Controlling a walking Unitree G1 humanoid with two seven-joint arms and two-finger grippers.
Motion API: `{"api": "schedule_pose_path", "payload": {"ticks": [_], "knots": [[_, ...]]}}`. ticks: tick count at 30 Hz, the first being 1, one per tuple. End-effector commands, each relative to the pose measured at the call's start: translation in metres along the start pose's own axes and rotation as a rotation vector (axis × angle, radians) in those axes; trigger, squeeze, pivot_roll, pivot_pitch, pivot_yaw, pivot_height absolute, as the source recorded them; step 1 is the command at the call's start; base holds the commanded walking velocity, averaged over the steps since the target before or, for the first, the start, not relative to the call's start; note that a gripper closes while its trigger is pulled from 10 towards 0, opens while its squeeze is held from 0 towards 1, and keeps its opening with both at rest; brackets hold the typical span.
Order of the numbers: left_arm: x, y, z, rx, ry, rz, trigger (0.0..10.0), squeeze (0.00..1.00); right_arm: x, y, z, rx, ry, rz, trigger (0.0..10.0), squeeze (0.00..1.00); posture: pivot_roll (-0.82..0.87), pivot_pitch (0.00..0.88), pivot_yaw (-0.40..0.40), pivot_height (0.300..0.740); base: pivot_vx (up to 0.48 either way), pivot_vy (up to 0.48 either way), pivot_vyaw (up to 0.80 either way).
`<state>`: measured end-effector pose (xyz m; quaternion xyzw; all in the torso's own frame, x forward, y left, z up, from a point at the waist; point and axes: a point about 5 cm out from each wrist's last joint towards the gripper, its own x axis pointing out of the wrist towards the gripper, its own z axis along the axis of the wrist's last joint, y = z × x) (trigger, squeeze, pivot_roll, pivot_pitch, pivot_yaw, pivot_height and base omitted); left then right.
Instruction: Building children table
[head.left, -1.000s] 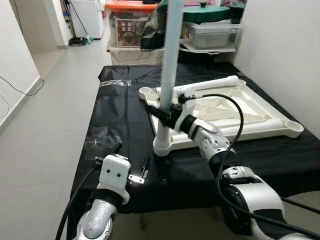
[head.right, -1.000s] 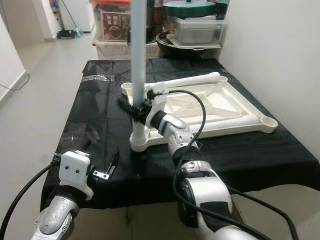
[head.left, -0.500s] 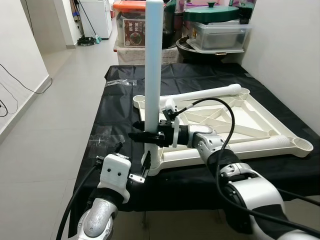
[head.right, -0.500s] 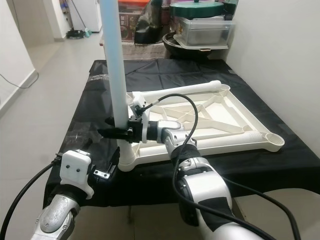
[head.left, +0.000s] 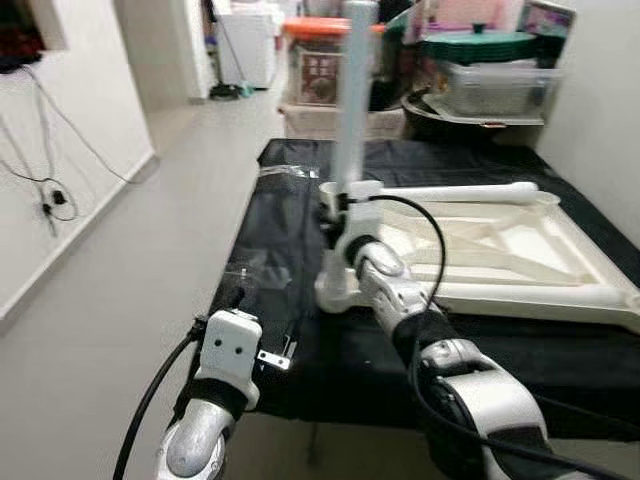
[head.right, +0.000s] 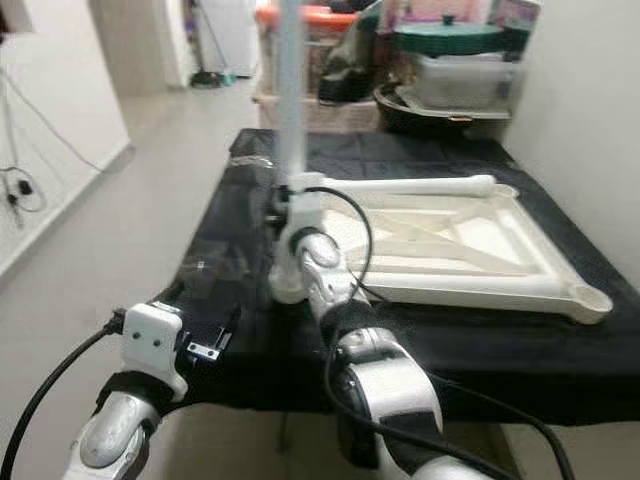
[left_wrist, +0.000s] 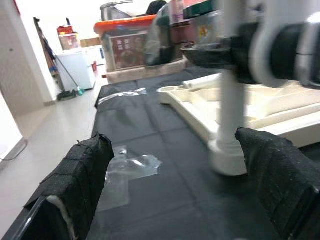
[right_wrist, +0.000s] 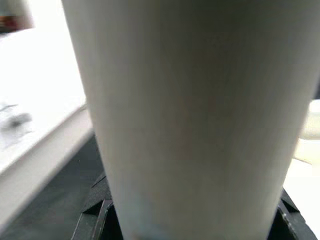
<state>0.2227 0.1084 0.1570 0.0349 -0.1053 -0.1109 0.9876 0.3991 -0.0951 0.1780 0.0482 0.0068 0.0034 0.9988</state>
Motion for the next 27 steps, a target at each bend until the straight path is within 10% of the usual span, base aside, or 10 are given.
{"api": "schedule_pose_path", "payload": {"ticks": [1,9,10,11,12,15,16,18,19,27], "knots": [[-0.001,-0.001,-0.004,-0.012,0.016,-0.008,10.0,0.00,-0.005,-0.016,-0.017,0.074,0.071,-0.152,0.0,0.00,0.02,0.000,-0.036,0.740,0.000,0.000,0.00],[0.000,-0.001,-0.003,-0.009,0.013,-0.009,10.0,0.00,-0.009,0.017,-0.013,0.187,0.025,-0.096,3.5,0.00,0.01,0.000,-0.041,0.740,0.000,0.000,0.00],[0.000,-0.002,-0.003,-0.009,0.013,-0.009,10.0,0.00,-0.009,0.022,-0.010,0.189,0.013,-0.042,10.0,0.00,-0.01,0.000,-0.049,0.740,0.000,0.000,0.00],[0.000,-0.002,-0.003,-0.009,0.013,-0.009,10.0,0.00,-0.009,0.022,-0.010,0.189,0.013,-0.042,10.0,0.00,-0.01,0.000,-0.049,0.740,0.000,0.000,0.00],[0.000,-0.001,-0.003,-0.010,0.011,-0.005,10.0,0.00,-0.008,0.028,-0.005,0.207,-0.012,0.044,10.0,1.00,-0.03,0.000,-0.046,0.740,0.000,0.000,0.00],[-0.001,0.001,-0.004,-0.010,0.013,0.001,10.0,0.00,-0.006,0.035,0.004,0.172,-0.072,0.170,10.0,1.00,-0.03,0.000,-0.034,0.740,0.000,0.000,0.00],[-0.001,0.000,-0.004,-0.011,0.014,0.000,10.0,0.00,-0.005,0.037,0.007,0.141,-0.087,0.253,10.0,0.64,-0.03,0.000,-0.027,0.740,0.000,0.000,0.00],[0.000,0.000,-0.004,-0.012,0.014,-0.001,10.0,0.00,-0.005,0.037,0.009,0.118,-0.092,0.303,10.0,0.64,-0.03,0.000,-0.027,0.740,0.000,0.000,0.00],[0.000,0.000,-0.003,-0.011,0.013,-0.002,10.0,0.00,-0.006,0.042,0.008,0.123,-0.068,0.439,10.0,0.00,-0.02,0.000,-0.028,0.740,0.000,0.000,0.00],[0.002,0.000,-0.004,-0.007,0.011,-0.007,10.0,0.00,-0.026,0.043,-0.005,0.076,0.133,1.151,10.0,0.00,-0.02,0.000,-0.030,0.740,0.000,0.000,0.00]]}}
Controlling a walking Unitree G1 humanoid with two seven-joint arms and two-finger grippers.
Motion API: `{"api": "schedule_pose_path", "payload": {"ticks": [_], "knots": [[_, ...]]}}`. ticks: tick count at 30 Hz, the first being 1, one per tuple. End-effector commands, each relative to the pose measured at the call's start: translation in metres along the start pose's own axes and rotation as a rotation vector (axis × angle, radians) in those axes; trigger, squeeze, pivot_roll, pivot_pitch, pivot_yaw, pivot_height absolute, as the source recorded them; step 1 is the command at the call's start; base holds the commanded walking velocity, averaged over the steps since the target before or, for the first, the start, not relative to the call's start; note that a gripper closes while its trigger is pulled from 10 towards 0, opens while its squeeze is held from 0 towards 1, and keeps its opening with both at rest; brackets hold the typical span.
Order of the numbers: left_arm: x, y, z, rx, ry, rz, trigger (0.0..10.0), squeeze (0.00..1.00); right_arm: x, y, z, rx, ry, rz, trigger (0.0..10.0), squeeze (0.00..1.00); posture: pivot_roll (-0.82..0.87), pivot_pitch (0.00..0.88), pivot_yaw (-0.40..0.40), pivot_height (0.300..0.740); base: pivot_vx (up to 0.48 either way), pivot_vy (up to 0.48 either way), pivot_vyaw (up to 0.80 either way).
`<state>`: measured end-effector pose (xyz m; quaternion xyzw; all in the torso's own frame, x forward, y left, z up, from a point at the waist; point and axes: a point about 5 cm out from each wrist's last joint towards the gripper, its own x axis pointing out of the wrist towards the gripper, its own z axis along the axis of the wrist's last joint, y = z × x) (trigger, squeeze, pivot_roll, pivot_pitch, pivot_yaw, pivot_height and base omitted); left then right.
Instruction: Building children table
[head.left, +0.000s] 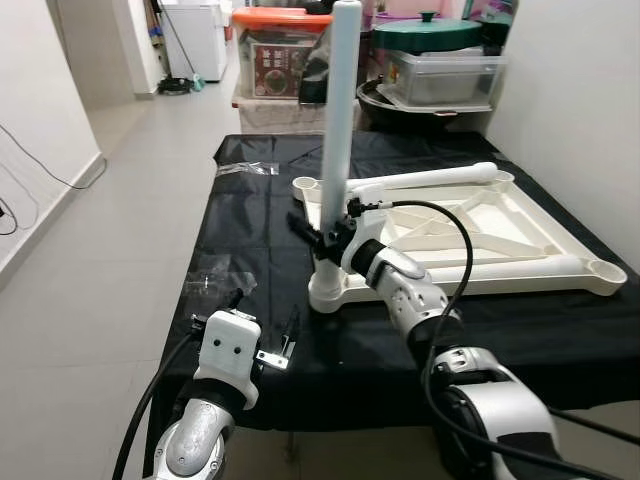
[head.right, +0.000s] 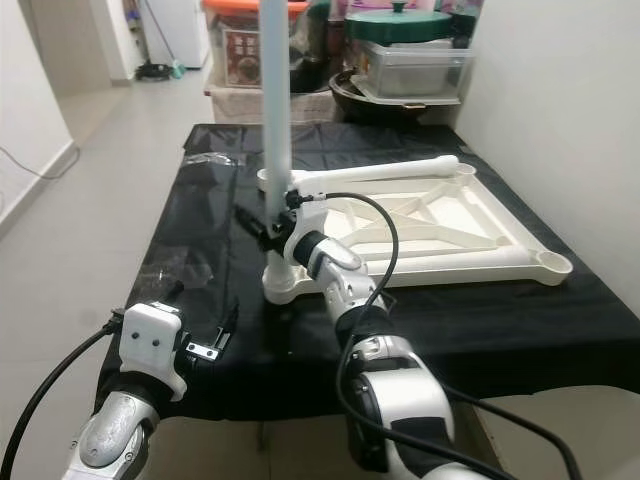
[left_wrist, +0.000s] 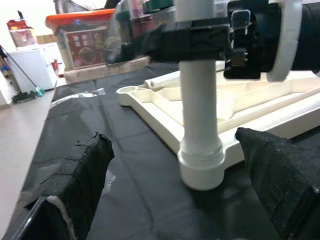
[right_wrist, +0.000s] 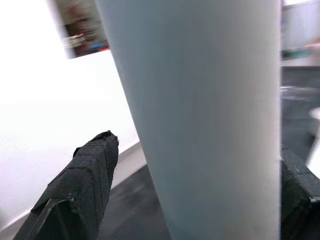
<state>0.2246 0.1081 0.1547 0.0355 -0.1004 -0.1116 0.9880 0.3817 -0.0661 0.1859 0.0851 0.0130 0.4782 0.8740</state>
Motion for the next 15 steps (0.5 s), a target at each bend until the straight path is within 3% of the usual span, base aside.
{"api": "schedule_pose_path", "payload": {"ticks": [1,3,12,13,15], "knots": [[0.000,0.000,-0.002,-0.006,0.001,-0.005,10.0,0.00,0.006,0.014,-0.011,0.024,0.070,0.159,10.0,0.00,-0.02,0.000,-0.030,0.740,0.000,0.000,0.00],[0.001,0.000,-0.002,-0.006,0.000,-0.003,10.0,0.00,-0.001,0.019,-0.012,0.020,0.137,0.359,10.0,0.00,-0.01,0.000,-0.036,0.740,0.000,0.000,0.00],[0.001,0.001,-0.002,0.001,-0.002,-0.001,10.0,0.00,0.003,0.026,-0.001,0.036,0.145,0.512,10.0,0.00,0.02,0.000,-0.033,0.740,0.000,0.000,0.00],[0.001,0.001,-0.002,0.001,-0.002,-0.001,10.0,0.00,0.004,0.027,-0.002,0.045,0.150,0.516,0.0,0.00,0.02,0.000,-0.033,0.740,0.000,0.000,0.00],[0.001,0.002,-0.002,0.003,-0.003,0.000,10.0,0.00,0.004,0.027,-0.002,0.045,0.155,0.521,0.0,0.00,0.02,0.000,-0.033,0.740,0.000,0.000,0.00]]}}
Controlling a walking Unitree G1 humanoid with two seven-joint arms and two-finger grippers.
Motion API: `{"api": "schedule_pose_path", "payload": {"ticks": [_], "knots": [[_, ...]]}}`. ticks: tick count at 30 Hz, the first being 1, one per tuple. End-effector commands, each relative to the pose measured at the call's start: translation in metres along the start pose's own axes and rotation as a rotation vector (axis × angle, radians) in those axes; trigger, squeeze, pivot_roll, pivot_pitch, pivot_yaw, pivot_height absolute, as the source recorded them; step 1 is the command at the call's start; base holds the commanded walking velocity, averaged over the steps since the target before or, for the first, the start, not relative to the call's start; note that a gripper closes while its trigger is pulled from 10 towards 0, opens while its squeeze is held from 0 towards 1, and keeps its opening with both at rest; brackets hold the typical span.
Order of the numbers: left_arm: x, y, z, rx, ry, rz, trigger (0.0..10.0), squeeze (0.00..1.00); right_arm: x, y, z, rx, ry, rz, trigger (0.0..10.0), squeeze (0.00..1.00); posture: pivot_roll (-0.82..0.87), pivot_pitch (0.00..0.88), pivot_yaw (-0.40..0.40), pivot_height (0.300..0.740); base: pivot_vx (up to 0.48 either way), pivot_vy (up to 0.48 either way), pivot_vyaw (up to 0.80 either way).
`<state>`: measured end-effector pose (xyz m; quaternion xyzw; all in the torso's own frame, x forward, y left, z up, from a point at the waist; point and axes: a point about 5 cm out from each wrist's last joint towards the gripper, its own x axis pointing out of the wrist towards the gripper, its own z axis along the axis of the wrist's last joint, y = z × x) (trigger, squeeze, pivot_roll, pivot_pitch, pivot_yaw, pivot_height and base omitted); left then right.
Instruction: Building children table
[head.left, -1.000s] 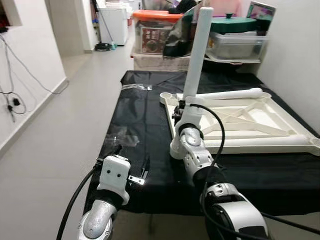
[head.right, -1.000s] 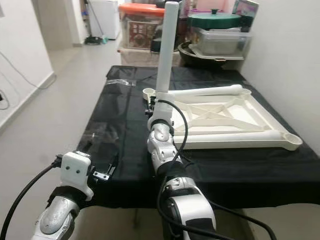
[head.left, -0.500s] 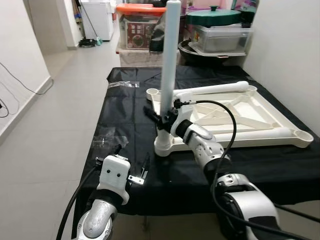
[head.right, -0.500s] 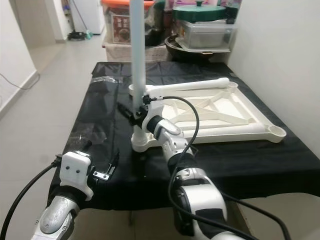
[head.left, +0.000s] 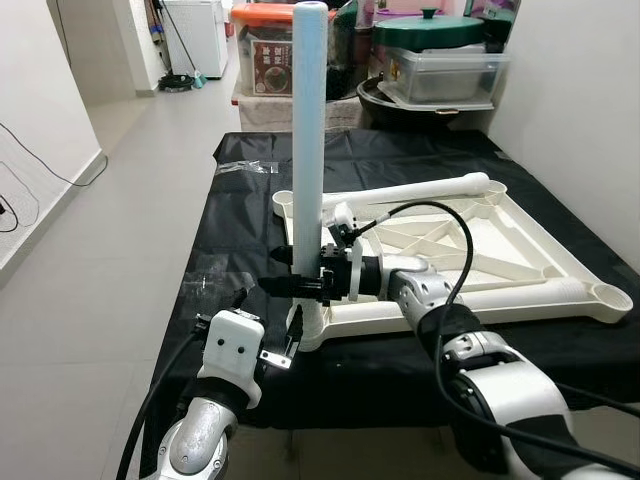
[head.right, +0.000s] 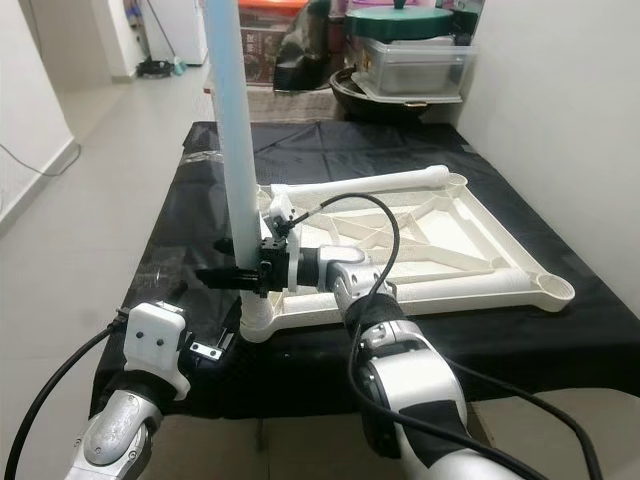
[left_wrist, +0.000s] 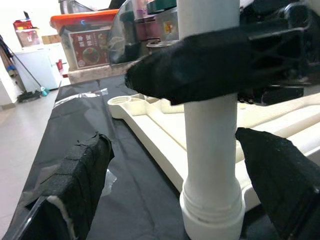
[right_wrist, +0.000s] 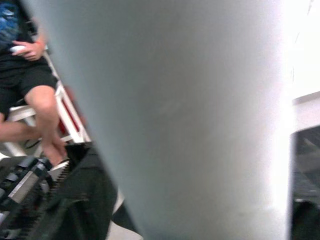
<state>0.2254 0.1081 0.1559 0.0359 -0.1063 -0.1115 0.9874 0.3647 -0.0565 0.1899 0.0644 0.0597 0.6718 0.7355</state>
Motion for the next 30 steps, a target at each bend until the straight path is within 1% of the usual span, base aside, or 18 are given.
{"api": "schedule_pose_path", "payload": {"ticks": [1,3,6,7,8,9,13,15,16,17,19,20,22,25,26,28,29,30], "knots": [[0.000,0.001,-0.003,0.001,0.009,0.001,10.0,0.00,0.010,0.002,-0.003,0.009,0.011,0.013,0.0,0.00,0.02,0.000,-0.033,0.740,0.000,0.000,0.00],[0.000,0.001,-0.004,0.001,0.009,0.001,10.0,0.00,0.012,-0.001,-0.003,-0.021,0.001,-0.073,0.0,0.00,0.03,0.000,-0.042,0.740,0.000,0.000,0.00],[0.000,0.001,-0.004,0.000,0.010,-0.002,10.0,0.00,0.014,-0.013,0.000,-0.063,-0.083,-0.346,0.0,0.00,0.03,0.000,-0.042,0.740,0.000,0.000,0.00],[0.000,0.001,-0.004,0.000,0.010,-0.002,10.0,0.00,0.014,-0.013,0.000,-0.063,-0.083,-0.346,0.0,0.00,0.03,0.000,-0.042,0.740,0.000,0.000,0.00],[0.000,0.002,-0.004,0.000,0.010,-0.001,10.0,0.00,0.010,-0.021,0.001,-0.049,-0.140,-0.551,0.0,0.00,0.03,0.000,-0.041,0.740,0.000,0.000,0.00],[0.000,0.002,-0.004,0.000,0.010,-0.001,10.0,0.00,0.010,-0.021,0.001,-0.049,-0.140,-0.551,0.0,0.00,0.03,0.000,-0.041,0.740,0.000,0.000,0.00],[0.000,0.003,-0.004,0.000,0.011,0.001,10.0,0.00,0.003,-0.029,0.000,-0.049,-0.163,-0.773,0.0,0.00,0.02,0.000,-0.036,0.740,0.000,0.000,0.00],[-0.001,0.001,-0.005,0.000,0.014,-0.004,10.0,0.00,-0.029,-0.042,-0.010,0.022,-0.196,-1.242,0.0,0.00,0.02,0.000,-0.036,0.740,0.000,0.000,0.00],[-0.001,0.001,-0.005,0.000,0.014,-0.004,10.0,0.00,-0.029,-0.042,-0.010,0.022,-0.196,-1.242,0.0,0.00,0.02,0.000,-0.036,0.740,0.000,0.000,0.00],[-0.001,0.001,-0.005,-0.001,0.015,-0.007,10.0,0.00,-0.042,-0.043,-0.015,0.056,-0.206,-1.410,0.0,0.00,0.02,0.000,-0.036,0.740,0.000,0.000,0.00],[-0.001,0.001,-0.005,-0.001,0.015,-0.007,10.0,0.00,-0.042,-0.043,-0.015,0.056,-0.206,-1.410,0.0,0.00,0.02,0.000,-0.036,0.740,0.000,0.000,0.00],[0.000,0.001,-0.005,-0.001,0.015,-0.008,10.0,0.00,-0.052,-0.042,-0.021,0.081,-0.216,-1.545,0.0,0.00,0.02,0.000,-0.037,0.740,0.000,0.000,0.00],[0.000,0.002,-0.004,0.000,0.014,-0.005,10.0,0.00,-0.047,-0.037,-0.029,0.105,-0.220,-1.631,0.0,0.00,0.02,0.000,-0.037,0.740,0.000,0.000,0.00],[0.000,0.003,-0.004,0.000,0.013,-0.004,10.0,0.00,-0.044,-0.035,-0.031,0.107,-0.220,-1.646,0.0,0.00,0.02,0.000,-0.037,0.740,0.000,0.000,0.00],[0.000,0.002,-0.004,0.001,0.013,-0.005,10.0,0.00,-0.031,-0.033,-0.033,0.143,-0.246,-1.603,0.0,0.00,0.02,0.000,-0.038,0.740,0.000,0.000,0.00],[0.000,0.002,-0.005,0.001,0.013,-0.005,10.0,0.00,-0.026,-0.033,-0.033,0.161,-0.260,-1.580,0.0,0.00,0.02,0.000,-0.038,0.740,0.000,0.000,0.00],[0.000,0.002,-0.005,0.001,0.014,-0.005,10.0,0.00,-0.018,-0.032,-0.029,0.163,-0.290,-1.510,10.0,0.00,0.02,0.000,-0.040,0.740,0.000,0.000,0.00],[0.000,0.002,-0.005,0.001,0.014,-0.005,10.0,0.00,-0.018,-0.032,-0.029,0.163,-0.290,-1.510,10.0,0.00,0.02,0.000,-0.040,0.740,0.000,0.000,0.00]]}}
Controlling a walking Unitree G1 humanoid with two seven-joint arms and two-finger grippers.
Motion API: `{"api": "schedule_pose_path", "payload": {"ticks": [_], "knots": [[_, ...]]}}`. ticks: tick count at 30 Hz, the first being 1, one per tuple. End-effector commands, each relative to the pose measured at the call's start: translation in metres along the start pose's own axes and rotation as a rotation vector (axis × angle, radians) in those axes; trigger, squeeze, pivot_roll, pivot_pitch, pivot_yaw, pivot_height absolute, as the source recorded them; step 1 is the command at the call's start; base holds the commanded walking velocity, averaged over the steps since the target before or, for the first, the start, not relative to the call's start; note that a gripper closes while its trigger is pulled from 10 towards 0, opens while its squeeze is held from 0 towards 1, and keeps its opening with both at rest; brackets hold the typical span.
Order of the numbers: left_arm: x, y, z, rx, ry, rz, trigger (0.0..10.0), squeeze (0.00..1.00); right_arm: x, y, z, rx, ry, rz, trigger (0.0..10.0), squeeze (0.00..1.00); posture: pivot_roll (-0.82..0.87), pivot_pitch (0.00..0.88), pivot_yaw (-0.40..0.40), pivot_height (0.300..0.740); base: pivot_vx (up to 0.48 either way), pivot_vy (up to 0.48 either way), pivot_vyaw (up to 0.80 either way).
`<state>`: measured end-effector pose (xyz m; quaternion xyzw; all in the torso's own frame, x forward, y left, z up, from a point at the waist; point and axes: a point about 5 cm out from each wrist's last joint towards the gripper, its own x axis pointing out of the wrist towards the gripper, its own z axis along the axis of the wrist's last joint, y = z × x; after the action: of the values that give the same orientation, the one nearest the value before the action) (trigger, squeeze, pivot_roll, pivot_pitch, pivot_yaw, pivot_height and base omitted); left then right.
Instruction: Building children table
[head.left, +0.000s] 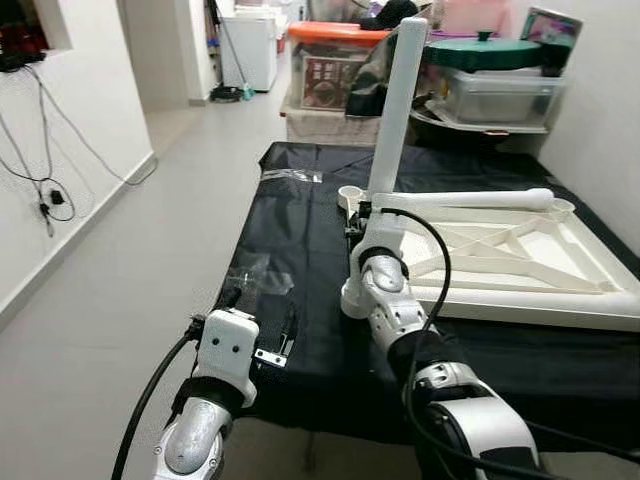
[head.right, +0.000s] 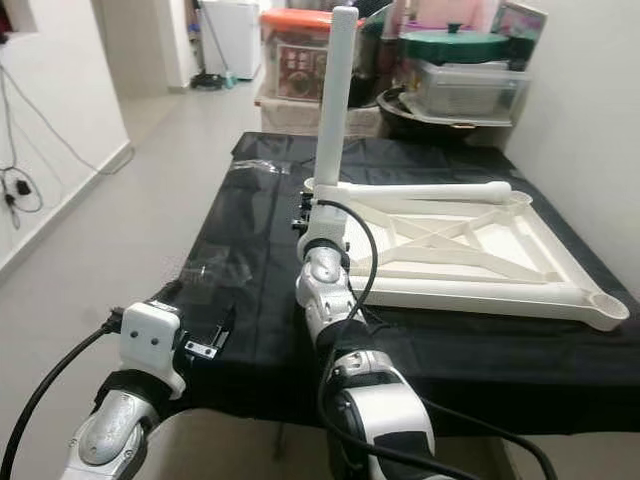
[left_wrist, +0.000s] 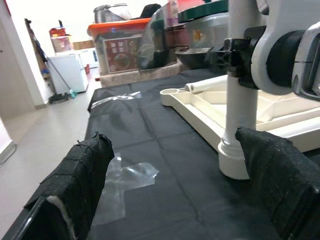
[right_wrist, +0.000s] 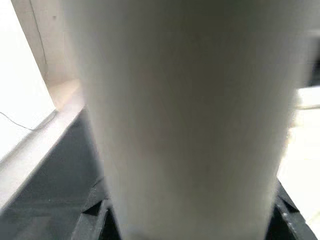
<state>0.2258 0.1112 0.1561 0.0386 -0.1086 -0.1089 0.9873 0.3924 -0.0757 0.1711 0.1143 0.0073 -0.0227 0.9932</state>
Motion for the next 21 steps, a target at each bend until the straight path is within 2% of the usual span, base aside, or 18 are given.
{"api": "schedule_pose_path", "payload": {"ticks": [1,3,4,6,8,9,10,11,15,18,20,21], "knots": [[0.000,-0.001,-0.005,-0.005,0.018,-0.008,10.0,0.00,-0.002,0.004,-0.009,0.084,0.039,0.061,10.0,1.00,0.02,0.000,-0.040,0.740,0.000,0.000,0.00],[0.000,0.000,-0.004,-0.004,0.019,-0.006,10.0,0.00,0.000,0.015,0.006,0.079,-0.033,0.182,10.0,1.00,0.02,0.000,-0.040,0.740,0.000,0.000,0.00],[-0.001,0.000,-0.004,-0.005,0.019,-0.005,10.0,0.00,0.002,0.018,0.012,0.071,-0.045,0.227,10.0,0.00,0.02,0.000,-0.038,0.740,0.000,0.000,0.00],[-0.001,0.000,-0.005,-0.005,0.019,-0.005,10.0,0.00,0.004,0.019,0.015,0.074,-0.037,0.259,10.0,0.00,0.02,0.000,-0.038,0.740,0.000,0.000,0.00],[0.000,0.000,-0.005,-0.006,0.020,-0.008,10.0,0.00,0.004,0.028,0.010,0.136,0.087,0.449,10.0,0.00,0.02,0.000,-0.033,0.740,0.000,0.000,0.00],[0.000,0.000,-0.005,-0.006,0.020,-0.008,10.0,0.00,0.004,0.028,0.010,0.136,0.087,0.449,10.0,0.00,0.02,0.000,-0.033,0.740,0.000,0.000,0.00],[0.000,-0.001,-0.005,-0.007,0.020,-0.010,10.0,0.00,0.004,0.028,0.012,0.161,0.100,0.534,10.0,0.00,0.02,0.000,-0.033,0.740,0.000,0.000,0.00],[0.000,-0.001,-0.005,-0.007,0.020,-0.010,10.0,0.00,0.004,0.028,0.012,0.161,0.100,0.534,10.0,0.00,0.02,0.000,-0.033,0.740,0.000,0.000,0.00],[0.001,-0.001,-0.005,-0.005,0.017,-0.010,10.0,0.00,-0.003,0.023,0.021,0.100,0.122,0.948,10.0,0.00,0.02,0.000,-0.037,0.740,0.000,0.000,0.00],[0.001,0.000,-0.005,-0.004,0.017,-0.008,10.0,0.00,-0.005,0.022,0.022,0.090,0.124,1.012,10.0,0.00,0.02,0.000,-0.037,0.740,0.000,0.000,0.00],[0.003,0.000,-0.004,-0.004,0.012,-0.008,10.0,0.00,-0.017,0.025,0.016,0.006,0.209,1.265,10.0,0.00,0.02,0.000,-0.045,0.740,0.000,0.000,0.00],[0.004,-0.001,-0.004,-0.005,0.010,-0.009,10.0,0.00,-0.022,0.025,0.015,-0.010,0.244,1.353,10.0,0.00,0.02,0.000,-0.045,0.740,0.000,0.000,0.00]]}}
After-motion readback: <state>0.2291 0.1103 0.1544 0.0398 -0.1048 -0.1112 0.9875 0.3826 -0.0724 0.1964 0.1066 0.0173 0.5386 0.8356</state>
